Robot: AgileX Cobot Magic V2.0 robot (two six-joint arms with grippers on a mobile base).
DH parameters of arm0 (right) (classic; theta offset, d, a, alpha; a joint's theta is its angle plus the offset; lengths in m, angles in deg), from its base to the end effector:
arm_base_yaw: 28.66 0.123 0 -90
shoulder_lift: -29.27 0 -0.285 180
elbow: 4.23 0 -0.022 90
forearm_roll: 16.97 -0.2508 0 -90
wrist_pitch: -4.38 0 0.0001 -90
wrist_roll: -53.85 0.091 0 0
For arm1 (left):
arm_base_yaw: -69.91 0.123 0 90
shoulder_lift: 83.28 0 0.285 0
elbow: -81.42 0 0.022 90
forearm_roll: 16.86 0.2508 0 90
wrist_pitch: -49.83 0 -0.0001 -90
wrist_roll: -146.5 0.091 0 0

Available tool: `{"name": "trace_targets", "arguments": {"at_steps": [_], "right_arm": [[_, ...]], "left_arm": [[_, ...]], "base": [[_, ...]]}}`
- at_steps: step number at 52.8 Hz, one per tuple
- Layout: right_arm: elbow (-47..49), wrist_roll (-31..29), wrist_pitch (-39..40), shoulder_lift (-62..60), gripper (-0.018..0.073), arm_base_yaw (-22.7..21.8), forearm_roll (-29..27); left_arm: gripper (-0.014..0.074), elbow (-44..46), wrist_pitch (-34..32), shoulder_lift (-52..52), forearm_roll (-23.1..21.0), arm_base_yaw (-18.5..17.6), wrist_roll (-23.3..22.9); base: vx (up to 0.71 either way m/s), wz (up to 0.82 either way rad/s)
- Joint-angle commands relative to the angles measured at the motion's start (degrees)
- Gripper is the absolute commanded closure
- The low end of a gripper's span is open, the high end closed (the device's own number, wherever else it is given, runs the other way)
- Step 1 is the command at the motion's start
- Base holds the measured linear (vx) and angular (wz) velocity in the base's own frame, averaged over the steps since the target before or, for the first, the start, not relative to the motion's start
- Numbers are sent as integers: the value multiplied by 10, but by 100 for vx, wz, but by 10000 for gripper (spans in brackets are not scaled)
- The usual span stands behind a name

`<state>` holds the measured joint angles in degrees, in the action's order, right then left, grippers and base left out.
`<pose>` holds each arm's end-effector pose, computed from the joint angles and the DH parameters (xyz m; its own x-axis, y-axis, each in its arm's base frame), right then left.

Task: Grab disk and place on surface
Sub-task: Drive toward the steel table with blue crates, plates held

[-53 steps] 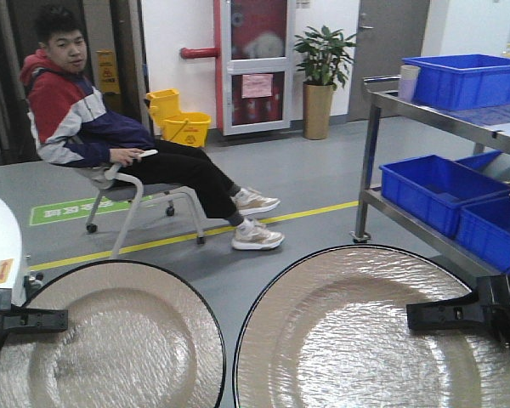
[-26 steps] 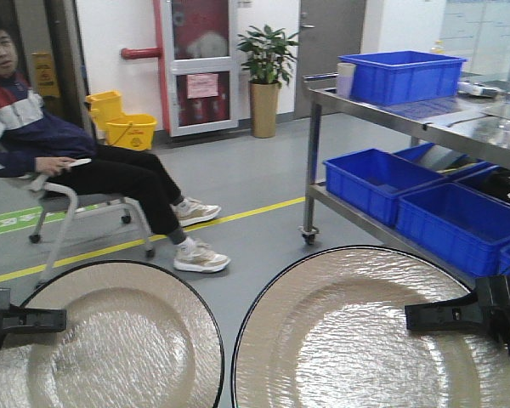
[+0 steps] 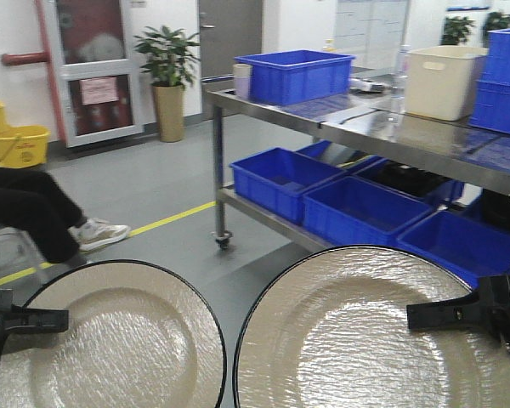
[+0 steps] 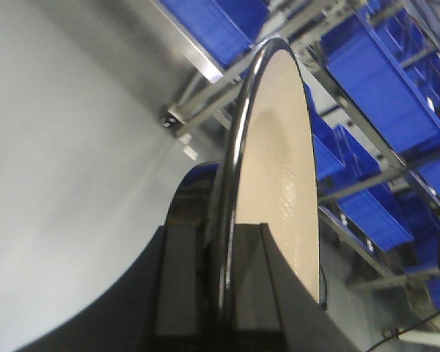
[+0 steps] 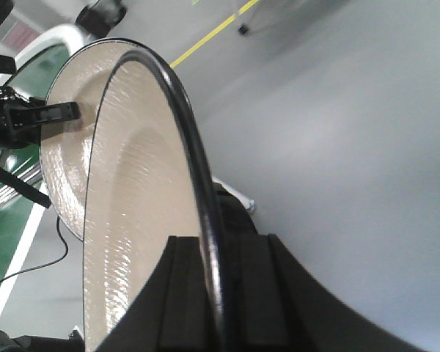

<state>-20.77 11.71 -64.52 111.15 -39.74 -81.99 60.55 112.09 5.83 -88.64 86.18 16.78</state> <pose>0.2485 0.0298 0.3499 -0.7831 0.1112 -0.6118 -0.4235 0.6251 0.6557 0.2858 0.0037 0.2964 -0.7856 -0.2731 -0.5553 0.2795 0.6440 -0.7122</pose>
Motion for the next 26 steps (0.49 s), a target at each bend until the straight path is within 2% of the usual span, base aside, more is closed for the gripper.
{"name": "trace_targets", "arguments": {"at_steps": [1,14,26], "right_arm": [[19,2,-5,-18,568,0,-75],[19,2,-5,-18,568,0,-75],[19,2,-5,-18,568,0,-75]], "left_arm": [[605,19,21,22,-78,-2,-6],[605,19,21,22,-78,-2,-6],[605,19,21,22,-78,-2,-6]], "base": [[21,-42],[24,-28],[32,-1]]}}
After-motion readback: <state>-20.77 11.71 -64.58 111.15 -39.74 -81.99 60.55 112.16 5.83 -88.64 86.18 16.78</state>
